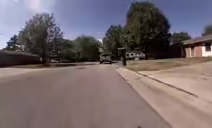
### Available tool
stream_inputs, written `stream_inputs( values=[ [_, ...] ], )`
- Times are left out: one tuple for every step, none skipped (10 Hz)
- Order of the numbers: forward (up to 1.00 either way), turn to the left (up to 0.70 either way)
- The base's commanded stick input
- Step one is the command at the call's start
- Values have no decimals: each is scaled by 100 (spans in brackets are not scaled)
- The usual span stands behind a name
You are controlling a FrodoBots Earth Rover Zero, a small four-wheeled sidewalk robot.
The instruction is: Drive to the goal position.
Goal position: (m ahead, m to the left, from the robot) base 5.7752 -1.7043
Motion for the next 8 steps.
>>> stream_inputs(
  values=[
    [70, 0],
    [70, 0],
    [70, 0],
    [70, 0],
    [70, 0],
    [70, 0],
    [70, 0],
    [70, 0]
  ],
)
